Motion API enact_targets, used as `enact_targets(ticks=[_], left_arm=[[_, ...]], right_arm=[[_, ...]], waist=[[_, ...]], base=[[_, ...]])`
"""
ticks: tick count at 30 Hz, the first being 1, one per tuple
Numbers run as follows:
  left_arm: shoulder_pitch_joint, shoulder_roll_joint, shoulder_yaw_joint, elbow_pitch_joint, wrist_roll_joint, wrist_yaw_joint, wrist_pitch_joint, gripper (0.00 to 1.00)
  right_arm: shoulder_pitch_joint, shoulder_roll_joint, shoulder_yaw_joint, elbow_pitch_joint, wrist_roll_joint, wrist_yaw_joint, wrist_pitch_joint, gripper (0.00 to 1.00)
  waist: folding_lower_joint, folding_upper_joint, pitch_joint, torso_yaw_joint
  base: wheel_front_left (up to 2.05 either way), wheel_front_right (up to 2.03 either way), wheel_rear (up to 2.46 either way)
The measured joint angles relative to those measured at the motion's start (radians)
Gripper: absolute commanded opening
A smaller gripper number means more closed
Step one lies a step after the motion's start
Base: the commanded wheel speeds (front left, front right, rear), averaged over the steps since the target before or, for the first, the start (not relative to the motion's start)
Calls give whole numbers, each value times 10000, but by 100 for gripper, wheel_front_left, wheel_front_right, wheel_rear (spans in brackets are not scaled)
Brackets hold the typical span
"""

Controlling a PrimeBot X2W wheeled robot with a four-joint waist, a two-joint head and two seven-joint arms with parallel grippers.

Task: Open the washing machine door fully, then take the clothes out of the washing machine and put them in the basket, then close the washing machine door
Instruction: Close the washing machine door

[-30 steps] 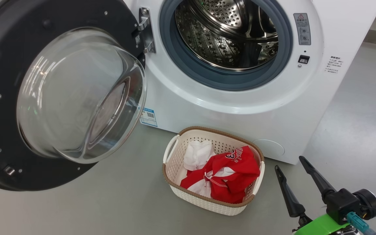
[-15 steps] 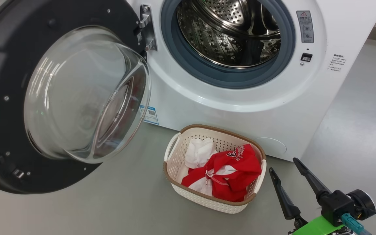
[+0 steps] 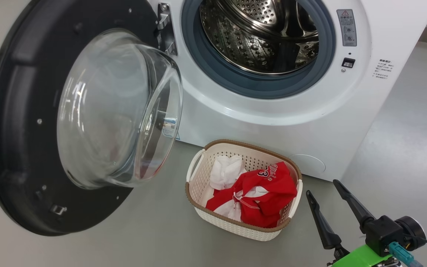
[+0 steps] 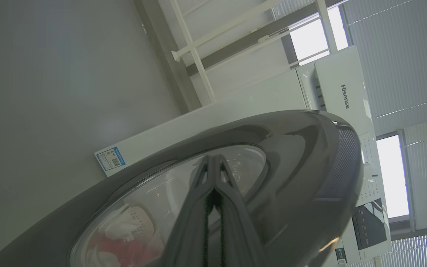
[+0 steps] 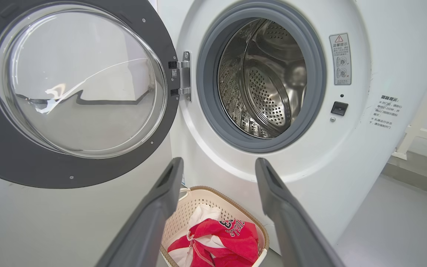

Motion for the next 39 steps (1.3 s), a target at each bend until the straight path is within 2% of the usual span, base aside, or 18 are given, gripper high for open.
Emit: enact_targets(ticks=[9, 19, 26, 34, 39], left_arm=[[1201, -988, 357, -2136, -803, 606, 667, 0], [2248, -1758, 226, -4107, -951, 1214, 1106, 0], [2811, -2077, -90, -4903, -1087, 1450, 1223, 0], [3589, -2155, -756, -5751, -2125, 1641, 1235, 0], [3893, -2167, -1319, -5950, -2940, 1732, 696, 0]], right_arm=[[-2, 35, -48, 13, 0, 0, 0, 100], [-11, 48, -61, 17, 0, 0, 0, 100], [-12, 77, -65, 15, 10, 0, 0, 100], [-13, 140, -61, 25, 13, 0, 0, 100], [-14, 144, -63, 48, 17, 0, 0, 100]], waist=[[0, 0, 56, -51], [0, 0, 102, -222], [0, 0, 102, -357], [0, 0, 117, -599], [0, 0, 72, -755]], base=[[0, 0, 0], [0, 0, 0], [0, 0, 0], [0, 0, 0], [0, 0, 0]])
